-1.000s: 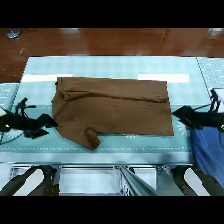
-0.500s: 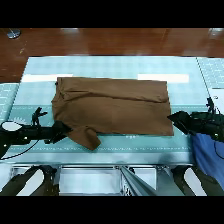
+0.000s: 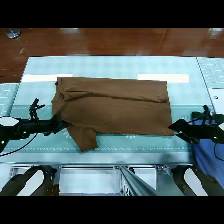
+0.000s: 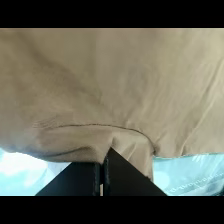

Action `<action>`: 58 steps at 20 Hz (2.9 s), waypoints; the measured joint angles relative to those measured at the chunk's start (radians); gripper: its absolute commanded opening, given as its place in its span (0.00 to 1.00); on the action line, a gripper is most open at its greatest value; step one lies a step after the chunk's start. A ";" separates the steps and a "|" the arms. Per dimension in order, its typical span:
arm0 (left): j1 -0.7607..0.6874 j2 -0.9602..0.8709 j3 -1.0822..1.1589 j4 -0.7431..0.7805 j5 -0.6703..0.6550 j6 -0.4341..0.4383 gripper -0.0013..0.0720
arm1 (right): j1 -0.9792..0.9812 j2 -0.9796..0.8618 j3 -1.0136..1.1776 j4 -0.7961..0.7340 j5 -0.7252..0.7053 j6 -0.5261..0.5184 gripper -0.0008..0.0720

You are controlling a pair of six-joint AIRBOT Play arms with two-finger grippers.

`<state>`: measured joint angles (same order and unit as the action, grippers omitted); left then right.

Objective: Fold the shirts.

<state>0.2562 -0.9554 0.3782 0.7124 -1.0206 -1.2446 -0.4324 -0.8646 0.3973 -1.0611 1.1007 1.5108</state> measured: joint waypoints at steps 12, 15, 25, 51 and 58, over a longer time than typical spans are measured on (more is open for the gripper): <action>0.043 0.000 0.112 -0.001 -0.061 0.031 0.05 | 0.135 -0.264 0.230 0.124 -0.058 -0.087 0.05; 0.053 -0.047 0.254 0.000 -0.037 0.042 0.05 | 0.133 -0.328 0.393 0.118 -0.042 -0.097 0.05; -0.104 -0.716 0.977 0.025 -0.057 -0.054 0.41 | 0.200 -0.804 0.939 0.161 -0.057 -0.078 0.68; -0.278 -0.711 1.357 0.243 -0.275 -0.174 0.05 | 0.251 -0.642 0.957 0.001 0.238 -0.069 0.05; -0.649 -0.733 1.304 0.209 -0.198 -0.131 0.05 | 0.252 0.068 0.540 -0.079 0.261 0.010 0.05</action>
<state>-0.3923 -1.6886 1.6821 0.9218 -1.2190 -1.3758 -0.1806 -0.7967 0.9375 -1.1404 1.3621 1.5211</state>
